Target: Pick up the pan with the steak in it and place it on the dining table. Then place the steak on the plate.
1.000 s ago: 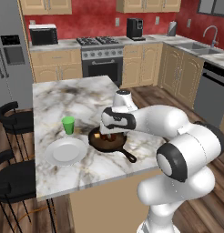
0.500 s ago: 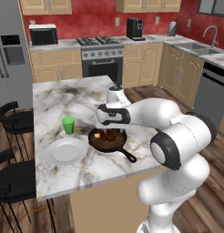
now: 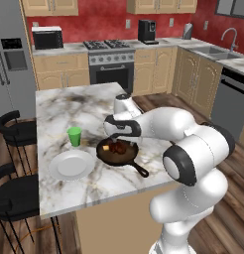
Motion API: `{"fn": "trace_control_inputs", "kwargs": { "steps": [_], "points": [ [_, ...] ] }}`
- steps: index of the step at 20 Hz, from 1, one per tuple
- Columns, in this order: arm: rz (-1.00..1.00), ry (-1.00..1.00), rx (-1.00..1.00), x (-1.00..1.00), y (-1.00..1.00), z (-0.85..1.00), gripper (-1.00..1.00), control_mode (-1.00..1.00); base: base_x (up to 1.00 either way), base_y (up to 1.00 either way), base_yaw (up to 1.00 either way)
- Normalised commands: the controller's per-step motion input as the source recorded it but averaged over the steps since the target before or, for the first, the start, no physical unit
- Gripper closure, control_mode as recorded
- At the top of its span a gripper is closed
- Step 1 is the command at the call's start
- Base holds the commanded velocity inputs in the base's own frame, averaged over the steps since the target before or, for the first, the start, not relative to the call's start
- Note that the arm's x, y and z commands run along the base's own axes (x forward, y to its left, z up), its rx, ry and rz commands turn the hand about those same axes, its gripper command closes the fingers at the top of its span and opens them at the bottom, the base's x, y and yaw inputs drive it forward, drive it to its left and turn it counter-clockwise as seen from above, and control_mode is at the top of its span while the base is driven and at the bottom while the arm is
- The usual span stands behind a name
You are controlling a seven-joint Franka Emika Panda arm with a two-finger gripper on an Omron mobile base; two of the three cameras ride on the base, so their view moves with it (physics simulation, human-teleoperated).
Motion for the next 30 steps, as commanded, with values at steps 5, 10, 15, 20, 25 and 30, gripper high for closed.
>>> {"fn": "trace_control_inputs", "kwargs": {
  "steps": [5,10,15,20,25,30],
  "points": [
    [-0.35,0.0,0.04,0.0,-0.03,-0.02,-1.0,-1.0,0.0,0.0,0.0],
    [-0.39,0.0,0.08,0.0,-0.06,-0.04,-1.0,-1.0,0.0,0.0,0.0],
    [-0.37,0.0,0.09,0.0,-0.04,-0.05,-1.0,-1.0,0.0,0.0,0.0],
    [-0.28,0.0,0.08,-0.01,-0.02,-0.02,-1.0,-1.0,0.0,0.0,0.0],
    [-0.01,0.0,0.0,0.0,0.05,0.0,-1.0,-1.0,0.0,0.0,0.0],
    [-0.17,0.0,-0.02,0.08,0.55,-0.05,-1.0,-1.0,0.0,0.0,0.0]
  ]
}}
